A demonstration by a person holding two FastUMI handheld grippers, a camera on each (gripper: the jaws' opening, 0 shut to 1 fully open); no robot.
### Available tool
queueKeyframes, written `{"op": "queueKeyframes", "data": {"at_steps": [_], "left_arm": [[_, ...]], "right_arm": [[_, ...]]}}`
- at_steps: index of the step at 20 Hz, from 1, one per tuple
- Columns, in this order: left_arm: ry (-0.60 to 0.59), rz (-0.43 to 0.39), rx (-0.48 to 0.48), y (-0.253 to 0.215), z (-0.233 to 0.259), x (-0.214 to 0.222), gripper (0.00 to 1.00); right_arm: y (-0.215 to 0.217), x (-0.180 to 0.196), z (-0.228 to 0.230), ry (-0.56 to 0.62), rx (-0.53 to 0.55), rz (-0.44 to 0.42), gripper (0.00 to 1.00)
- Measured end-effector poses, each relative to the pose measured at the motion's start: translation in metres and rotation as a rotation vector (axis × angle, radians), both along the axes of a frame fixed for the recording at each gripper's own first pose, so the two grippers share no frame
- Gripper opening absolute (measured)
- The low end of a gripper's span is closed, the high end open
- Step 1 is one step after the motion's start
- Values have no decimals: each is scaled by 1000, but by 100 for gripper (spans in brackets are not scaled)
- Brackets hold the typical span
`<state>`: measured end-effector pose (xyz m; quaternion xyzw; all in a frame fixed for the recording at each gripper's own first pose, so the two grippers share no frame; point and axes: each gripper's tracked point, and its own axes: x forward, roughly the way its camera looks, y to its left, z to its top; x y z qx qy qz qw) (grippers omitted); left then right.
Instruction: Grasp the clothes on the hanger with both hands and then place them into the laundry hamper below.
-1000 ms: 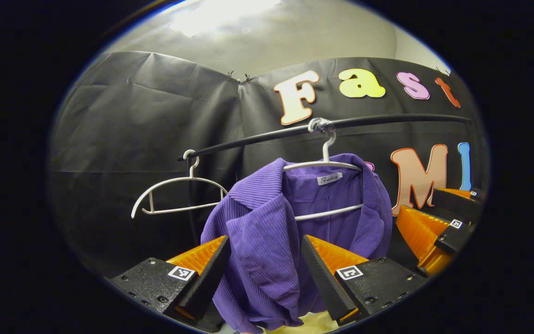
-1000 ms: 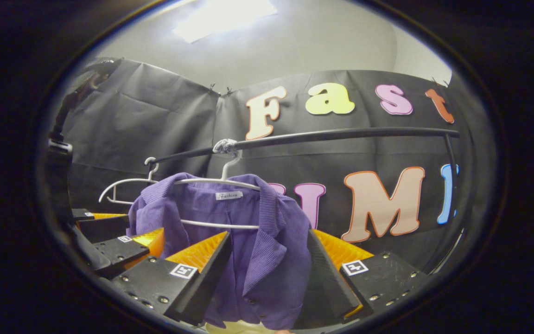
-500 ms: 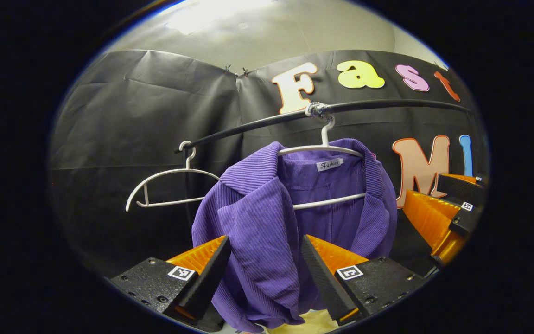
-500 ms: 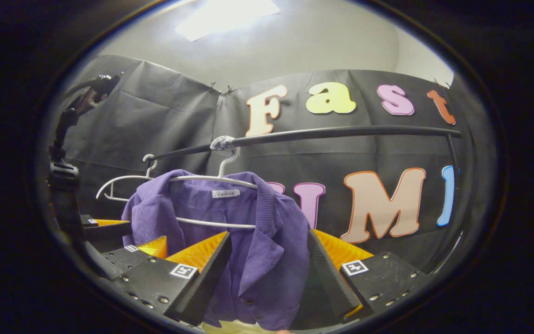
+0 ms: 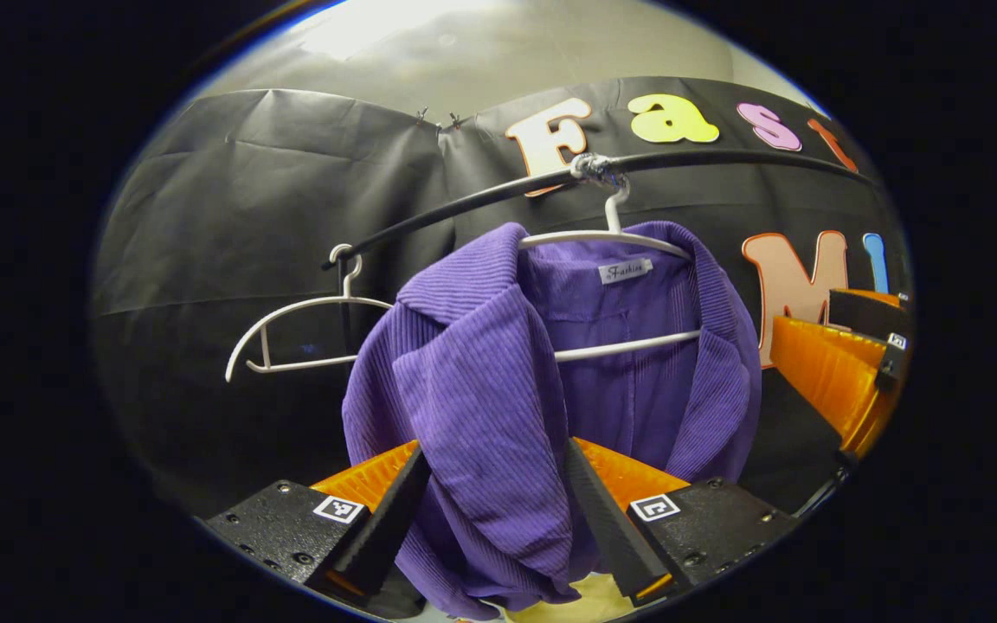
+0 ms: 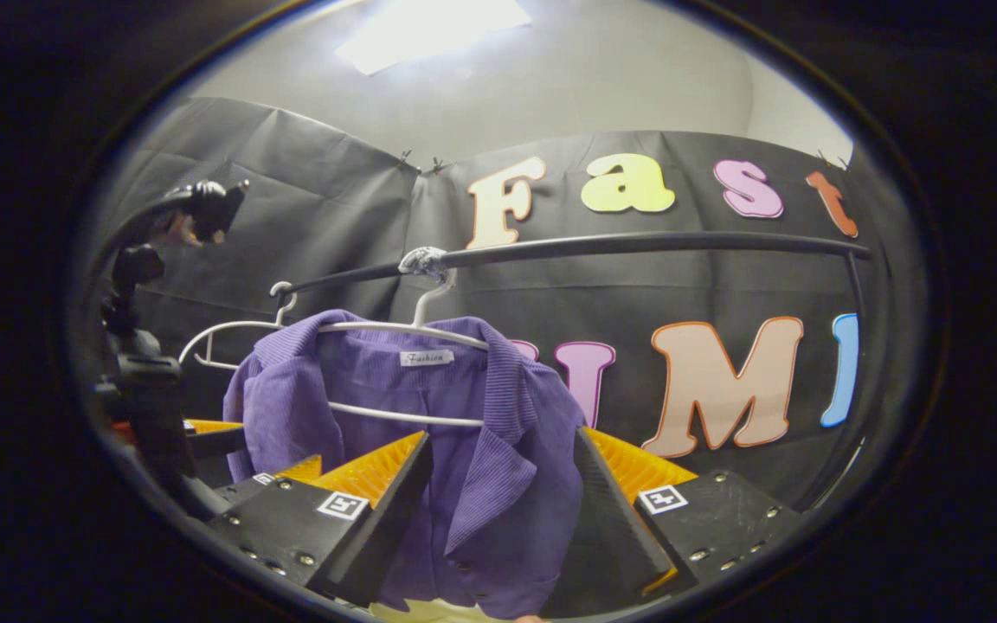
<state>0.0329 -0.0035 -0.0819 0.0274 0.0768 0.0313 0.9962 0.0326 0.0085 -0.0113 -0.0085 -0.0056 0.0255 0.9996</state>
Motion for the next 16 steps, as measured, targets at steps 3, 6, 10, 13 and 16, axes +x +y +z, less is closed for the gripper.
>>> {"op": "queueKeyframes", "data": {"at_steps": [3,6,10,13,16], "left_arm": [[13,-4,11,1,-9,8,94],[14,0,6,6,-12,12,62],[23,5,-9,14,-15,17,25],[25,5,-13,18,-14,18,11],[14,-23,-12,18,-8,15,5]], "right_arm": [[-1,2,-5,11,-4,-2,100],[0,3,-8,11,-13,1,94],[3,8,-16,27,-22,5,98],[4,14,-25,47,-29,4,98],[7,23,-38,68,-42,1,94]]}}
